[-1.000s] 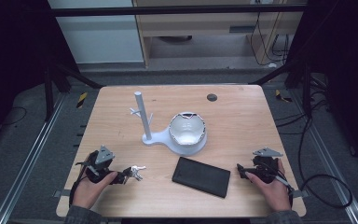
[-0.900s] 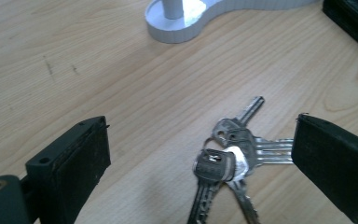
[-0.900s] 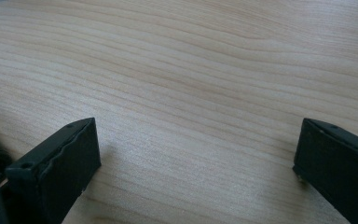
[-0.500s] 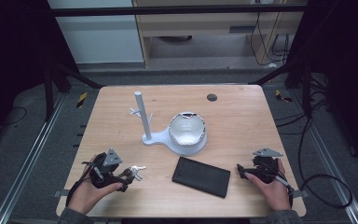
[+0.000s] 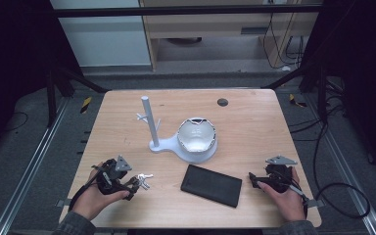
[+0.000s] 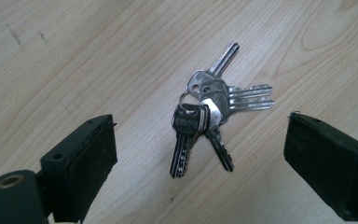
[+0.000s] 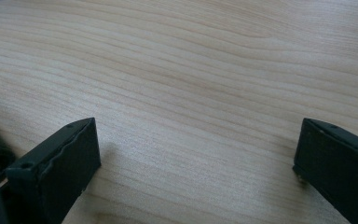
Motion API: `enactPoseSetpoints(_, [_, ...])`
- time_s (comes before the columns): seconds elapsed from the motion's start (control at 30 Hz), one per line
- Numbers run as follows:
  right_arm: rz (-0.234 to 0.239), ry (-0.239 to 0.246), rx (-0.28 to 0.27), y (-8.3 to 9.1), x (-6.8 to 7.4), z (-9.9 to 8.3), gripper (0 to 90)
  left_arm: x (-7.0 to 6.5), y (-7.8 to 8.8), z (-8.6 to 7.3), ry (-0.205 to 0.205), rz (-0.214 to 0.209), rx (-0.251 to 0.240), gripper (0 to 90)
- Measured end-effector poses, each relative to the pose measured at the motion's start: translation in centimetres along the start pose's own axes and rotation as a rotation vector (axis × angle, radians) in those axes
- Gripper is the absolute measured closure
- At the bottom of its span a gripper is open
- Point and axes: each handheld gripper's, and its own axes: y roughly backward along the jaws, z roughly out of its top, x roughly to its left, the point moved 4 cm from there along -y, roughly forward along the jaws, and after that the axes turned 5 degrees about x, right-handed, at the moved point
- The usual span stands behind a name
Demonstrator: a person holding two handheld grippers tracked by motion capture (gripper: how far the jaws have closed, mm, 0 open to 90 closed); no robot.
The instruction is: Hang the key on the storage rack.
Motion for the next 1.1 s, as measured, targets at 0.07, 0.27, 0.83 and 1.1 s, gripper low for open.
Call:
enactPoseSetpoints(0.07, [0.001,-0.001,-0.001,0.0,0.0,0.0,0.3,0.1,0.1,-0.2,0.0,0.005,0.013,12.3])
enactPoseSetpoints(0.27, [0.003,-0.002,0.0,0.0,0.0,0.0,0.3,0.4,0.4,-0.3,0.006,-0.022,0.044,26.2])
enactPoseSetpoints(0.83, [0.0,-0.002,-0.001,0.0,0.0,0.0,0.4,0.8,-1.2,0.6,-0.031,-0.06,0.128,46.7])
enactPoseSetpoints(1.1, [0.0,-0.002,-0.001,0.0,0.1,0.0,0.3,0.6,-2.4,1.0,-0.032,-0.057,0.151,51.3])
